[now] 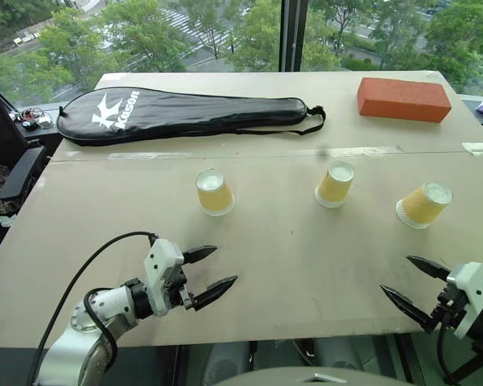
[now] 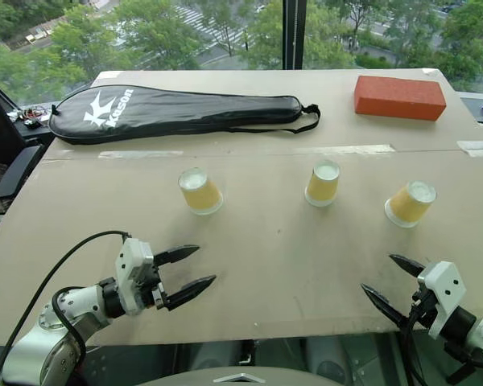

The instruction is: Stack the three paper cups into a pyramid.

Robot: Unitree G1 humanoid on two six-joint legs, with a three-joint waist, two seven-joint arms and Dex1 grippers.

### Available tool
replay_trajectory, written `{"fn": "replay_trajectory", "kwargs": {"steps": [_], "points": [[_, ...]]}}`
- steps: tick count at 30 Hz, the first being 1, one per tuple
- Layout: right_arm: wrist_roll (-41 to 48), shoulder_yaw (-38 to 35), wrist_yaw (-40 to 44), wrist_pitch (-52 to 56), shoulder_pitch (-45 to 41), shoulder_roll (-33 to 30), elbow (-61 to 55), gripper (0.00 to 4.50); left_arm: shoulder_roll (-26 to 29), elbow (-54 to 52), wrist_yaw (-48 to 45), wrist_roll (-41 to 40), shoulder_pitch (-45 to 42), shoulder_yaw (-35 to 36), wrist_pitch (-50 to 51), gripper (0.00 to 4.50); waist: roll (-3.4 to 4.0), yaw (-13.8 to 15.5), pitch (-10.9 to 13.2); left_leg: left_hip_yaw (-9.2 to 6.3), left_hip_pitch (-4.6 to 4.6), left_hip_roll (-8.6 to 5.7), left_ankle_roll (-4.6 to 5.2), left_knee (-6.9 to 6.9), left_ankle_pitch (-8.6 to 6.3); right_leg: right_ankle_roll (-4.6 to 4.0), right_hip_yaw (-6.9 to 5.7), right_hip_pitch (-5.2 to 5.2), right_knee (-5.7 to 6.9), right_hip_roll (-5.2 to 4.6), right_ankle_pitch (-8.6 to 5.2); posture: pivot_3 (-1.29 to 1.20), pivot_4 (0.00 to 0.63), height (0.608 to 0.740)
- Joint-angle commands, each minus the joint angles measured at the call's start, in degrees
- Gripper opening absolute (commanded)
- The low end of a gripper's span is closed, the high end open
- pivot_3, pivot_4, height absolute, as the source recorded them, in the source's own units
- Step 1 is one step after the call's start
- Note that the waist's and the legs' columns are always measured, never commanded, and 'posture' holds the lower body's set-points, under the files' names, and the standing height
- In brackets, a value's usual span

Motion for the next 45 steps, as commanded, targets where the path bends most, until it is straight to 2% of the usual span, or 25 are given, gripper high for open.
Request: {"fn": "replay_trajectory", "kwargs": {"steps": [1, 4, 8, 14, 24, 31, 38, 41, 44, 45], "points": [[0.26, 0.98, -1.83, -0.76, -2.52, 1.12, -1.66, 4.47, -0.59, 0.03, 0.26, -0.70, -0.93, 0.63, -1.31, 4.50, 0.00, -0.01, 0.00, 0.00, 0.00, 0.00, 0.00, 0.00, 0.00, 0.00, 0.00, 0.00, 0.00, 0.00, 0.00, 0.00, 0.150, 0.740], [0.36, 3.40, -5.12, 0.59, -7.29, 2.58, -4.69, 4.47, -2.79, 0.60, 2.69, -2.62, -3.27, 2.32, -0.57, 4.50, -0.01, -0.30, -0.01, 0.01, 0.04, 0.03, 0.00, 0.01, 0.00, -0.01, 0.02, 0.01, 0.05, 0.04, 0.01, 0.00, 0.150, 0.740], [2.29, 5.39, -4.67, 1.25, -8.81, 2.62, -7.77, 4.47, -5.02, 2.46, 8.54, -2.54, -6.49, 4.34, 1.41, 4.50, -0.02, 0.10, -0.05, -0.01, 0.02, 0.01, 0.00, 0.00, 0.00, -0.01, 0.00, -0.01, 0.11, 0.07, 0.01, 0.00, 0.150, 0.740], [5.31, 8.58, -2.98, 3.56, -11.69, 0.53, -11.72, 4.47, -6.71, 6.72, 19.06, -1.43, -16.63, 6.66, 7.23, 4.50, -0.17, 0.09, -0.08, -0.16, -0.03, -0.02, 0.01, 0.05, 0.01, -0.02, -0.10, 0.04, 0.12, 0.12, 0.03, 0.00, 0.150, 0.740], [6.32, 8.06, -3.33, 4.84, -11.31, -0.68, -13.95, 4.47, -5.39, 12.03, 19.23, 2.48, -26.32, 2.60, 8.54, 4.50, -0.22, 0.07, -0.10, -0.12, 0.15, -0.07, 0.01, 0.08, 0.01, -0.22, -0.06, 0.23, 0.12, 0.15, 0.15, 0.00, 0.150, 0.740], [6.30, 6.89, -4.60, 4.80, -9.56, -0.49, -14.82, 4.47, -5.55, 15.50, 17.08, 3.96, -27.12, 1.79, 6.03, 4.50, -0.25, -0.09, -0.10, -0.09, 0.15, -0.08, 0.01, 0.08, 0.01, -0.20, -0.02, 0.23, 0.12, 0.14, 0.14, 0.00, 0.150, 0.740], [4.63, 8.60, -4.44, 3.71, -10.13, -0.05, -12.52, 4.47, -6.74, 28.03, 13.58, 7.88, -32.73, -0.66, -1.11, 4.50, -0.30, 0.12, -0.12, -0.12, 0.16, -0.23, 0.01, 0.11, 0.02, -0.16, -0.07, 0.24, 0.14, 0.15, 0.11, 0.00, 0.150, 0.740], [4.49, 8.60, -4.30, 3.61, -10.24, 0.04, -12.25, 4.50, -7.19, 31.51, 11.17, 8.33, -34.19, -1.13, -3.57, 3.68, -0.31, 0.08, -0.13, -0.11, 0.13, -0.27, 0.01, 0.12, 0.02, -0.23, -0.03, 0.25, 0.13, 0.13, 0.16, 0.00, 0.150, 0.740], [4.34, 8.48, -4.13, 3.26, -9.65, 0.09, -12.16, 4.50, -6.96, 32.70, 7.68, 8.43, -34.53, -2.16, -6.04, 2.46, -0.31, 0.04, -0.13, -0.11, 0.13, -0.29, 0.00, 0.12, 0.01, -0.24, -0.02, 0.24, 0.13, 0.11, 0.17, 0.00, 0.150, 0.740], [4.28, 8.46, -4.14, 3.12, -9.36, 0.11, -12.21, 4.50, -6.94, 32.34, 6.18, 7.98, -34.47, -2.58, -6.22, 2.27, -0.30, 0.05, -0.13, -0.14, 0.12, -0.29, 0.01, 0.12, 0.01, -0.24, -0.03, 0.24, 0.13, 0.11, 0.17, 0.00, 0.150, 0.740]]}}
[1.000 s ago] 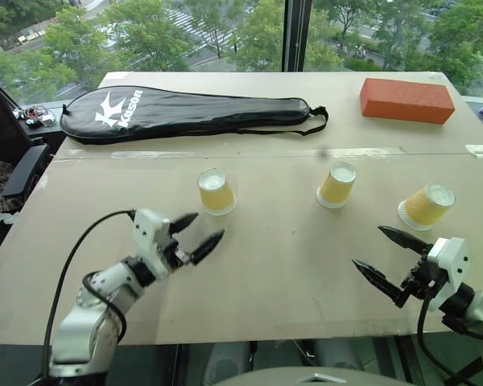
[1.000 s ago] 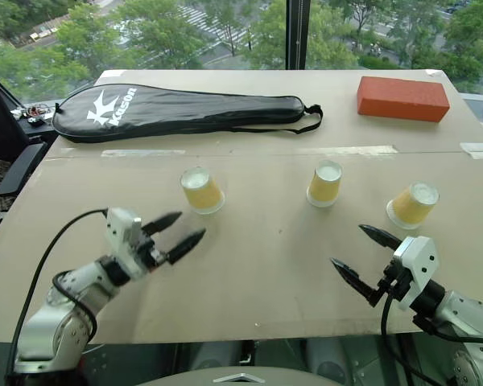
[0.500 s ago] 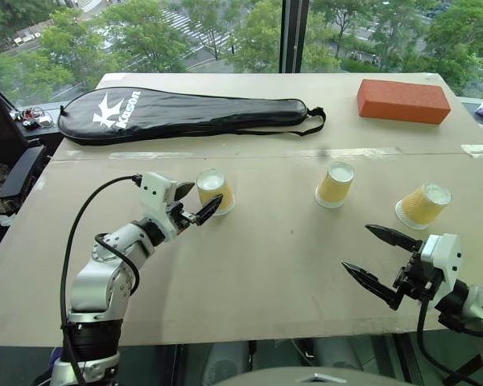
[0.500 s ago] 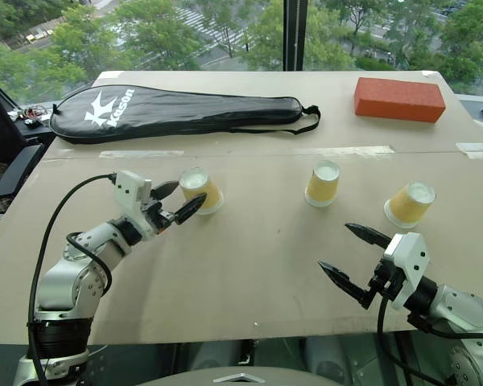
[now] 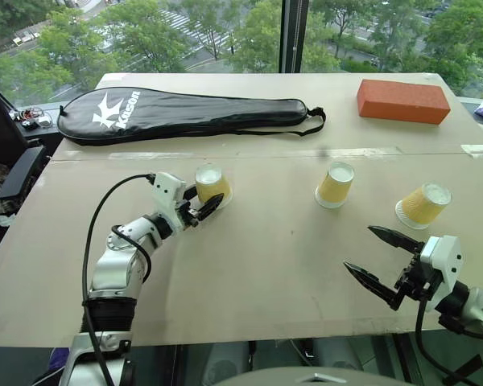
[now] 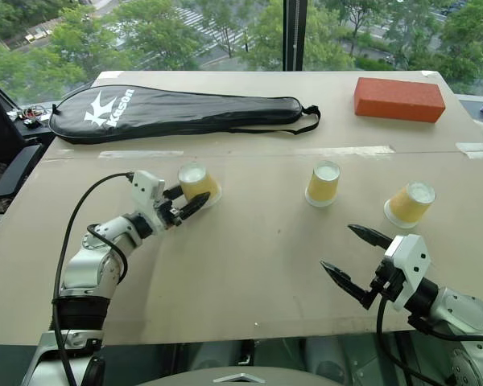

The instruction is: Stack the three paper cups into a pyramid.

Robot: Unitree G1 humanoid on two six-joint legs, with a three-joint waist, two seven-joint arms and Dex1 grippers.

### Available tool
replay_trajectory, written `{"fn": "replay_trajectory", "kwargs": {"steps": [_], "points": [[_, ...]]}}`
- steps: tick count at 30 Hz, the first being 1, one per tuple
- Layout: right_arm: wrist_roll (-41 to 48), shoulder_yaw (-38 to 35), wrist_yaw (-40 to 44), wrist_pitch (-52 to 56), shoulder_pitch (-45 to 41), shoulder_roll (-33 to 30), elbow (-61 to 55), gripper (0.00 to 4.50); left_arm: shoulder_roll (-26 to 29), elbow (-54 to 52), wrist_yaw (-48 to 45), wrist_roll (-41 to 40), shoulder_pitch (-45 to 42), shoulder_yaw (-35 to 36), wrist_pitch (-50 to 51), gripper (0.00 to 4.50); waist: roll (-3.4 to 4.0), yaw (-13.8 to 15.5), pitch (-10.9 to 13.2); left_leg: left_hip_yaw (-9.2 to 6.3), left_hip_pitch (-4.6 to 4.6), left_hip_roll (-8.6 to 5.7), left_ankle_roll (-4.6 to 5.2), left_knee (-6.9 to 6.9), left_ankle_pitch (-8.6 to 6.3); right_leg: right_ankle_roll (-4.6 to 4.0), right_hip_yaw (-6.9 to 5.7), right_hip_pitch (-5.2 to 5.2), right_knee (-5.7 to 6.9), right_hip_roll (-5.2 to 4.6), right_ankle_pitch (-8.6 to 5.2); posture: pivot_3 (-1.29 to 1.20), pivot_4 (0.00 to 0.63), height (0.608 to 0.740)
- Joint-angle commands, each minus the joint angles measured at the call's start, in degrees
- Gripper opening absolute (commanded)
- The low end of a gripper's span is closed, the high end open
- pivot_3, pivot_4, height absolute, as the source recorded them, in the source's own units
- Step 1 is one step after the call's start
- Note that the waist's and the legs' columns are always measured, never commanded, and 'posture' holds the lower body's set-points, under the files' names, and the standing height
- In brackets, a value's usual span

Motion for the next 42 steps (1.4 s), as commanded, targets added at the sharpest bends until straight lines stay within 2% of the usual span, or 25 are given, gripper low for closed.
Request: {"fn": "replay_trajectory", "kwargs": {"steps": [1, 6, 14, 17, 18, 20, 21, 22, 23, 27, 31, 35, 42], "points": [[0.15, -0.49, 0.00, -1.24, 1.05, 0.25, -1.28, 4.50, 0.25, -2.07, -5.78, -1.27, -0.09, -1.66, -2.08, 2.05, 0.00, 0.01, 0.00, -0.01, 0.00, 0.00, 0.00, 0.00, 0.00, 0.00, -0.01, 0.00, 0.00, 0.00, 0.00, 0.00, 0.150, 0.740], [-0.16, -0.62, -0.81, -1.39, 2.62, 0.53, -2.29, 4.50, -0.92, -6.30, -10.62, -2.10, -0.15, -6.23, 0.22, 1.97, 0.00, 0.05, 0.00, -0.01, -0.02, 0.01, 0.00, 0.01, 0.00, 0.01, -0.01, 0.00, 0.00, -0.05, -0.01, 0.00, 0.150, 0.740], [-1.13, -0.90, -2.29, -1.44, 3.97, 0.58, -3.74, 4.50, -6.66, -5.29, -10.13, 2.66, -5.34, -14.37, 0.15, 1.97, -0.01, 0.05, 0.00, -0.02, -0.01, -0.06, 0.01, 0.06, 0.00, 0.05, 0.00, 0.03, 0.01, -0.03, -0.02, 0.00, 0.150, 0.740], [-1.65, -1.17, -3.00, -1.43, 4.06, 0.74, -4.00, 4.50, -7.25, -5.03, -10.12, 3.17, -6.35, -15.60, 1.29, 1.97, 0.00, -0.15, -0.01, -0.02, -0.01, -0.06, 0.01, 0.06, 0.00, 0.06, 0.02, 0.03, 0.01, -0.02, -0.02, 0.00, 0.150, 0.740], [-1.78, -1.19, -3.39, -1.37, 4.12, 0.84, -4.13, 4.50, -7.22, -5.15, -10.41, 2.78, -6.40, -15.63, 1.79, 2.72, 0.00, -0.22, -0.01, -0.01, 0.00, -0.06, 0.01, 0.06, 0.00, 0.05, 0.04, 0.03, 0.01, 0.00, -0.02, 0.00, 0.150, 0.740], [-2.72, -0.94, -4.85, -1.39, 3.74, 1.38, -4.39, 4.50, -7.10, -6.02, -10.77, 2.28, -6.36, -15.47, 2.32, 3.21, 0.00, -0.20, -0.01, -0.05, 0.01, -0.03, 0.01, 0.06, 0.00, 0.05, 0.02, 0.03, 0.02, 0.03, -0.02, 0.00, 0.150, 0.740], [-3.19, -0.79, -5.45, -1.59, 3.58, 1.67, -4.50, 4.50, -7.07, -6.56, -10.85, 2.09, -6.27, -15.36, 2.49, 3.67, 0.00, -0.15, -0.01, -0.08, 0.00, -0.03, 0.01, 0.06, 0.00, 0.05, -0.01, 0.03, 0.03, 0.03, -0.02, 0.00, 0.150, 0.740], [-3.41, -0.60, -6.70, -1.11, 3.24, 2.26, -4.83, 4.50, -7.05, -7.75, -10.69, 1.55, -6.06, -14.90, 2.80, 4.20, 0.01, -0.09, -0.01, -0.10, 0.00, -0.02, 0.01, 0.06, 0.00, 0.05, -0.03, 0.03, 0.04, 0.04, -0.03, 0.00, 0.150, 0.740], [-3.36, -0.34, -7.85, 0.19, 3.01, 2.45, -5.27, 4.50, -6.97, -9.02, -10.30, 0.99, -5.82, -14.30, 3.31, 4.40, 0.01, -0.07, -0.01, -0.10, 0.00, -0.02, 0.01, 0.06, 0.00, 0.07, -0.03, 0.03, 0.05, 0.03, -0.04, 0.00, 0.150, 0.740], [-1.69, 0.42, -11.96, 5.91, -1.80, 2.59, -5.60, 4.50, -2.62, -18.23, -10.31, -5.10, -1.96, -9.31, 10.73, 4.40, 0.00, -0.45, -0.01, -0.06, 0.02, 0.06, 0.01, 0.06, 0.00, 0.11, 0.02, 0.02, 0.05, 0.02, -0.06, 0.00, 0.150, 0.740], [-2.11, -0.02, -19.09, 13.58, -11.85, 2.97, -2.20, 4.50, 2.18, -26.25, -10.04, -10.12, 3.40, -4.22, 15.33, 4.40, 0.03, -1.31, -0.01, 0.02, 0.04, 0.33, 0.00, 0.06, 0.00, 0.08, 0.04, 0.00, 0.06, 0.05, -0.04, 0.00, 0.150, 0.740], [-4.16, 2.54, -20.91, 17.20, -19.86, 2.58, 2.30, 4.50, 5.68, -31.96, -11.10, -14.65, 8.82, 0.67, 17.18, 4.40, 0.02, -1.02, 0.01, -0.01, 0.01, 0.27, 0.00, 0.06, 0.00, 0.02, 0.02, 0.00, 0.05, 0.03, -0.02, 0.00, 0.150, 0.740], [-7.08, 7.17, -24.79, 20.08, -31.05, 6.96, 10.01, 4.50, 9.99, -39.07, -15.09, -22.08, 19.21, 7.38, 17.46, 4.40, 0.05, -1.37, 0.05, 0.01, -0.04, 0.27, 0.00, 0.03, 0.00, -0.01, 0.03, -0.07, 0.04, 0.04, -0.01, 0.00, 0.150, 0.740]]}}
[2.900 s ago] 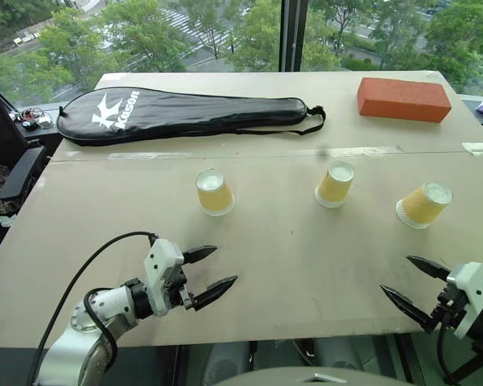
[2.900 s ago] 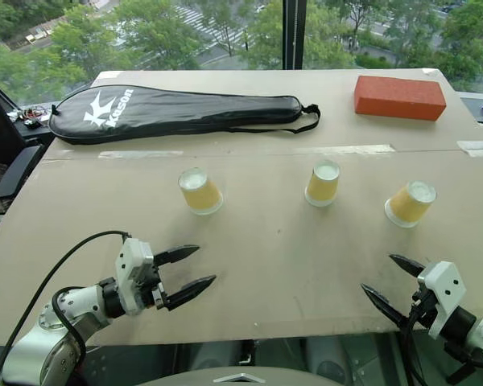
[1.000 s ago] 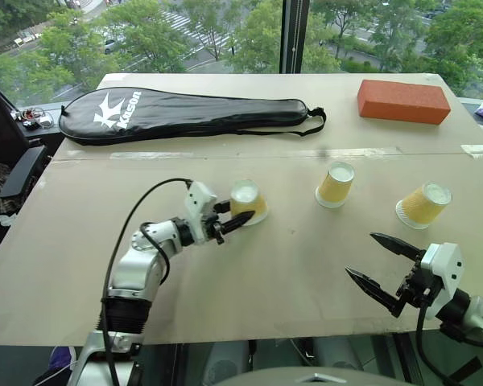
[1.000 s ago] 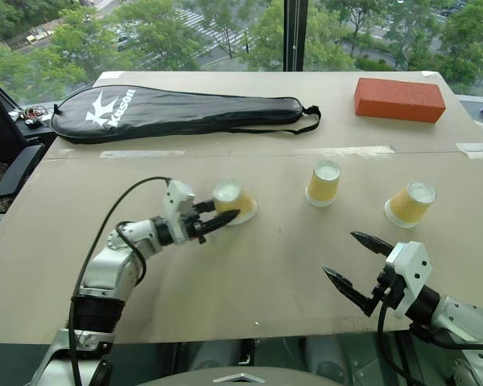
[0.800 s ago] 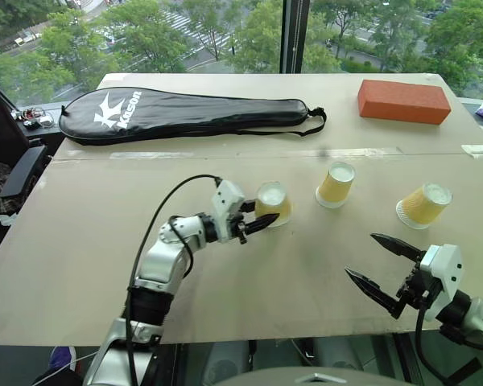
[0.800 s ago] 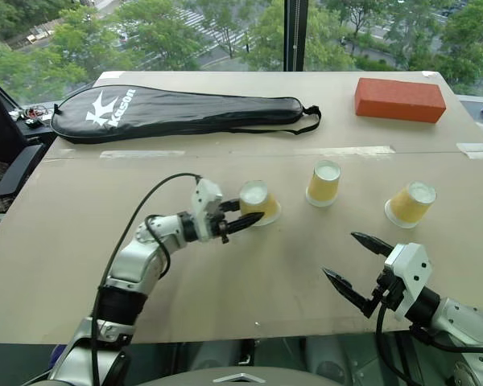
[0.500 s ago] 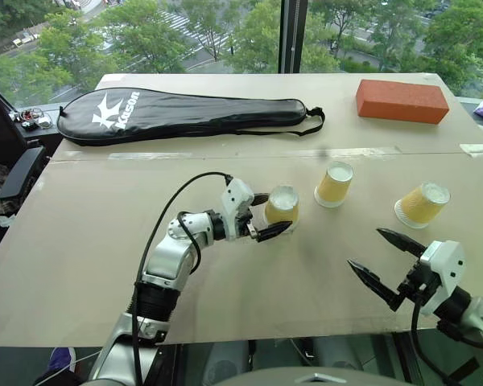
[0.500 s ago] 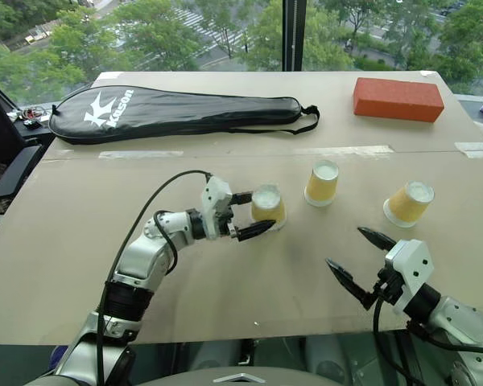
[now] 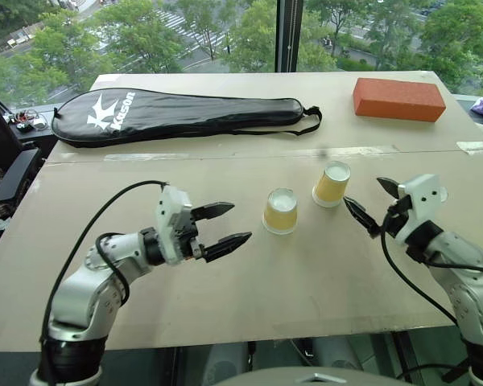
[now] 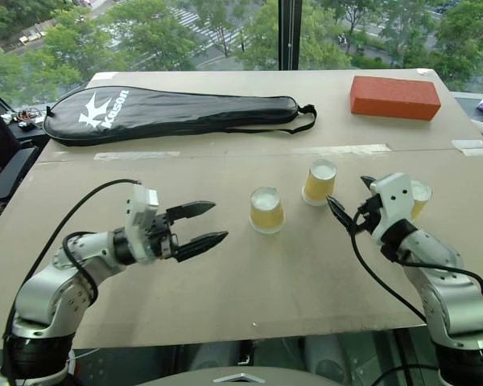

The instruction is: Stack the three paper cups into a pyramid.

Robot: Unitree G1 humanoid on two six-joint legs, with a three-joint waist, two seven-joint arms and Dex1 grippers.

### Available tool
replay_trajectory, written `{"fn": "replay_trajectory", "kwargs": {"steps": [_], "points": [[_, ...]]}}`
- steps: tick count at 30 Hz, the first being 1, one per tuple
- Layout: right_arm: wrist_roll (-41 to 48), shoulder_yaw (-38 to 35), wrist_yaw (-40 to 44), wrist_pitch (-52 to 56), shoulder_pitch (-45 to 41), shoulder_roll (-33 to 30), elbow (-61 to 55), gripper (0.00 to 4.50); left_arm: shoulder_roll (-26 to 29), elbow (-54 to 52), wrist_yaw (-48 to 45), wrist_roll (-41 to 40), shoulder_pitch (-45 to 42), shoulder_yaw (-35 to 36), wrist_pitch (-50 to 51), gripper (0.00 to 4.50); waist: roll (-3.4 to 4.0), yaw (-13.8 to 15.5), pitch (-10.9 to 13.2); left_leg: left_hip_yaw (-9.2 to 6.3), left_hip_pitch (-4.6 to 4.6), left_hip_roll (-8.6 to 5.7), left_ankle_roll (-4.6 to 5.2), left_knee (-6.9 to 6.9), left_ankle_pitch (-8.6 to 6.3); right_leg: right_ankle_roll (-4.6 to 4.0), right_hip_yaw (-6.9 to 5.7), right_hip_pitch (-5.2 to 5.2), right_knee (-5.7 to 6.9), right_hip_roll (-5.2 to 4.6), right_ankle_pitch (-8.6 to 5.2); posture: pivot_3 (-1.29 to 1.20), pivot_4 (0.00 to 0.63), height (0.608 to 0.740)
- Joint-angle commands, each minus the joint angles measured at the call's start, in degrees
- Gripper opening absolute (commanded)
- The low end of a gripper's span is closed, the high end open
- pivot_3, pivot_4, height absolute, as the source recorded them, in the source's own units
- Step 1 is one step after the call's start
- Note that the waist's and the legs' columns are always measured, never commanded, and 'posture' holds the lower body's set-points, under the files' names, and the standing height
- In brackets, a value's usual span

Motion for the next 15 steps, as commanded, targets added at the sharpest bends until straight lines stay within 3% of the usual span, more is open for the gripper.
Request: {"fn": "replay_trajectory", "kwargs": {"steps": [1, 10, 11, 13, 15], "points": [[-0.30, 1.56, -0.98, 1.42, -4.04, 1.93, 2.28, 4.50, 1.61, -5.13, -2.14, -3.97, 4.07, 3.32, -0.41, 4.40, -0.01, -0.07, 0.00, 0.00, 0.00, 0.00, 0.00, 0.00, 0.00, 0.00, 0.00, 0.00, 0.00, 0.00, 0.00, 0.00, 0.150, 0.740], [-5.61, 5.64, -1.48, -1.31, -13.14, 6.66, 14.62, 4.50, 2.68, -8.98, -2.13, -4.24, 10.23, 4.00, -2.24, 4.40, 0.05, -0.16, 0.04, 0.06, 0.04, 0.02, 0.00, 0.00, 0.00, 0.00, 0.05, -0.02, 0.00, 0.06, 0.01, 0.00, 0.150, 0.740], [-6.22, 5.82, -1.36, -2.21, -13.86, 6.98, 16.10, 4.09, 2.54, -9.17, -1.97, -4.62, 10.40, 3.91, -2.11, 4.50, 0.05, -0.13, 0.04, 0.02, 0.02, 0.02, 0.00, -0.01, 0.00, -0.01, 0.02, -0.02, 0.00, 0.06, 0.01, 0.00, 0.150, 0.740], [-6.65, 5.70, -0.97, -3.33, -14.85, 7.38, 17.94, 3.70, 2.38, -9.55, -1.92, -5.18, 10.62, 3.53, -1.88, 4.50, 0.06, -0.17, 0.05, 0.01, 0.00, 0.02, 0.00, -0.01, 0.00, -0.02, 0.00, -0.02, 0.00, 0.06, 0.01, 0.00, 0.150, 0.740], [-6.82, 5.40, -0.48, -4.32, -15.34, 7.54, 18.65, 2.85, 2.15, -9.54, -1.69, -5.03, 10.71, 3.34, -2.13, 4.50, 0.06, -0.16, 0.05, 0.04, -0.03, 0.01, 0.00, -0.01, 0.00, -0.02, 0.03, -0.05, 0.00, 0.05, 0.01, 0.00, 0.150, 0.740]]}}
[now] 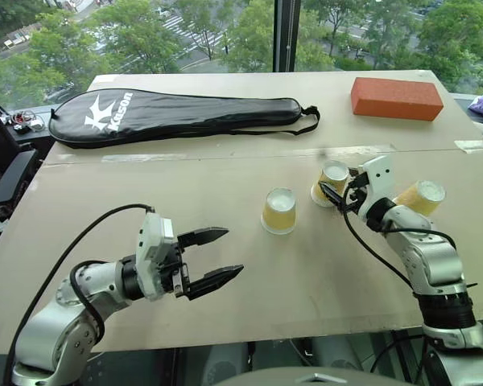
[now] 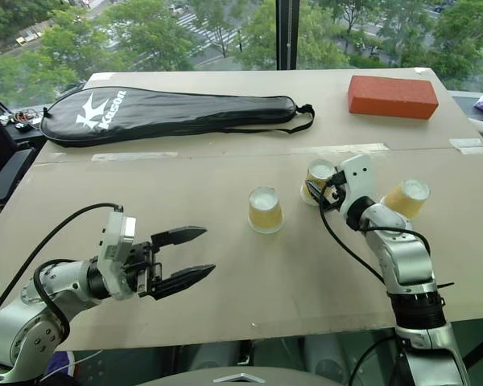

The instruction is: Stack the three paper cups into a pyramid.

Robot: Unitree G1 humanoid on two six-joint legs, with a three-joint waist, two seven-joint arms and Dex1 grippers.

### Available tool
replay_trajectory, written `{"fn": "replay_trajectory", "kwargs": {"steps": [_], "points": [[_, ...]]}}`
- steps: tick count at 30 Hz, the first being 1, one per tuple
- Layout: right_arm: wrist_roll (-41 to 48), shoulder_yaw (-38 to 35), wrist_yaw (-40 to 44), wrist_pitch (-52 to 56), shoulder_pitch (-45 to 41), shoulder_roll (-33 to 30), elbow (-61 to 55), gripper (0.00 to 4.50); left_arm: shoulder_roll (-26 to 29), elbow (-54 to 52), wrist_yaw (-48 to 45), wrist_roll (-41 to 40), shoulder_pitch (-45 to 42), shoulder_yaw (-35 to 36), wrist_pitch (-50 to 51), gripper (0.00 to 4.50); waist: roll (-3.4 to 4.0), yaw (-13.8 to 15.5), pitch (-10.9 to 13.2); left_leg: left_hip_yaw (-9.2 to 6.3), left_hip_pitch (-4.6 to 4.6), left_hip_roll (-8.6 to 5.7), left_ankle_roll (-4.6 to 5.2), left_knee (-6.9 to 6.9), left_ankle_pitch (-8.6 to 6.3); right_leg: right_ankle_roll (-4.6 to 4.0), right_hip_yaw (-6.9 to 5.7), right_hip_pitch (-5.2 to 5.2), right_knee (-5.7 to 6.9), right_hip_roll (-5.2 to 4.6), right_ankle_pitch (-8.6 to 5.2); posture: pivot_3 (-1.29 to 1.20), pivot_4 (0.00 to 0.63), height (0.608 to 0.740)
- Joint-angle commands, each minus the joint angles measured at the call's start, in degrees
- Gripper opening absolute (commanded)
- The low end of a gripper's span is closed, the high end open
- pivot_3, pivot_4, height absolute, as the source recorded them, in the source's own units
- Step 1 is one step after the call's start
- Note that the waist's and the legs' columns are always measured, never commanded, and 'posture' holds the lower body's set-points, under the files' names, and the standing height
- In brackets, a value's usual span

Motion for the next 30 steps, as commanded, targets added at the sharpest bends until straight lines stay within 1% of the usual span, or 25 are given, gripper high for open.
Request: {"fn": "replay_trajectory", "kwargs": {"steps": [1, 2, 3, 6, 8, 11, 14, 17, 19, 25, 27, 30], "points": [[-0.62, -1.11, 0.95, -3.25, -1.48, 0.02, 0.20, 2.46, -0.07, -2.80, 0.39, -1.10, 0.33, 0.02, -1.35, 4.50, 0.00, -0.01, 0.00, 0.01, -0.02, 0.00, 0.00, 0.00, 0.00, 0.00, 0.01, -0.02, 0.00, 0.00, 0.00, 0.00, 0.150, 0.740], [-0.52, -1.37, 1.49, -3.71, -1.40, -0.32, -0.08, 2.12, -0.22, -2.73, 0.49, -0.68, 0.31, -0.16, -1.73, 4.50, 0.00, -0.01, 0.00, 0.01, -0.02, 0.00, 0.00, 0.00, 0.00, 0.00, 0.02, -0.02, 0.00, 0.00, 0.00, 0.00, 0.150, 0.740], [-0.43, -1.57, 1.90, -4.00, -1.27, -0.58, -0.33, 2.07, -0.30, -2.76, 0.56, -0.42, 0.32, -0.31, -1.99, 4.50, 0.00, -0.03, 0.00, 0.01, -0.03, 0.00, 0.00, 0.00, 0.00, 0.00, 0.01, -0.02, 0.00, 0.00, 0.00, 0.00, 0.150, 0.740], [1.62, -4.04, 4.90, -3.70, 0.97, -3.59, -4.50, 2.07, -0.86, -2.32, 0.87, 0.38, 0.01, -0.59, -3.48, 4.50, 0.02, 0.07, 0.01, 0.00, -0.02, 0.00, 0.00, -0.02, 0.00, 0.00, 0.01, -0.03, 0.00, 0.00, 0.00, 0.00, 0.150, 0.740], [4.21, -5.46, 8.85, -3.12, 4.21, -6.44, -8.99, 2.07, -1.51, -1.19, 0.42, 2.40, 0.34, -0.83, -6.42, 4.50, 0.02, 0.32, 0.01, -0.02, -0.05, 0.00, 0.00, -0.01, 0.00, 0.00, -0.01, -0.03, -0.01, -0.01, 0.00, 0.00, 0.150, 0.740], [6.96, -6.69, 13.96, -2.35, 11.13, -11.28, -16.44, 2.07, -2.29, 0.56, -0.97, 1.14, 1.57, 0.11, -7.65, 4.50, 0.02, 0.27, 0.01, 0.01, -0.05, -0.02, 0.00, -0.03, 0.00, 0.00, 0.00, -0.03, -0.05, -0.04, 0.00, 0.00, 0.150, 0.740], [10.07, -7.79, 15.76, -0.91, 16.69, -13.29, -22.32, 2.07, -0.92, 1.72, -3.13, -0.60, 3.00, 0.61, -6.41, 4.50, 0.02, 0.01, 0.01, 0.01, -0.02, 0.02, 0.00, -0.10, 0.00, 0.03, 0.00, -0.03, -0.06, -0.01, -0.02, 0.00, 0.150, 0.740], [11.82, -7.36, 16.53, -0.39, 19.35, -13.52, -25.29, 2.07, -0.41, 2.22, -4.08, -1.15, 3.58, 0.78, -6.62, 4.50, 0.04, -0.24, 0.03, 0.04, 0.05, 0.15, 0.00, -0.11, 0.00, 0.22, 0.02, -0.04, -0.05, 0.10, -0.14, 0.00, 0.150, 0.740], [10.74, -5.28, 16.18, -1.67, 20.30, -12.36, -25.32, 2.07, -0.36, 2.34, -4.41, -1.22, 3.84, 0.53, -6.83, 4.50, 0.03, -0.15, 0.02, 0.04, 0.11, 0.17, 0.00, -0.10, 0.00, 0.19, 0.03, -0.03, -0.01, 0.12, -0.12, 0.00, 0.150, 0.740], [3.97, 0.64, 14.85, -7.22, 20.48, -9.85, -21.23, 2.07, 0.33, 2.45, -5.12, -1.29, 4.21, 0.85, -6.62, 4.50, 0.02, -0.01, 0.01, 0.06, 0.03, 0.17, -0.01, -0.10, 0.00, 0.19, 0.03, -0.09, -0.04, 0.11, -0.13, 0.00, 0.150, 0.740], [2.70, 1.39, 14.68, -8.48, 20.46, -9.52, -20.36, 2.07, 0.44, 2.38, -5.07, -1.53, 4.27, 0.95, -6.43, 4.50, 0.02, 0.02, 0.01, 0.08, -0.04, 0.16, -0.01, -0.10, 0.00, 0.17, 0.05, -0.15, -0.04, 0.10, -0.12, 0.00, 0.150, 0.740], [-1.13, 4.55, 13.93, -11.06, 18.69, -8.03, -16.15, 2.07, 0.68, 1.98, -5.28, -1.60, 5.03, 1.33, -6.55, 4.50, 0.00, -0.10, 0.00, 0.10, -0.04, 0.15, 0.00, -0.10, 0.00, 0.16, 0.07, -0.17, -0.05, 0.10, -0.11, 0.00, 0.150, 0.740]]}}
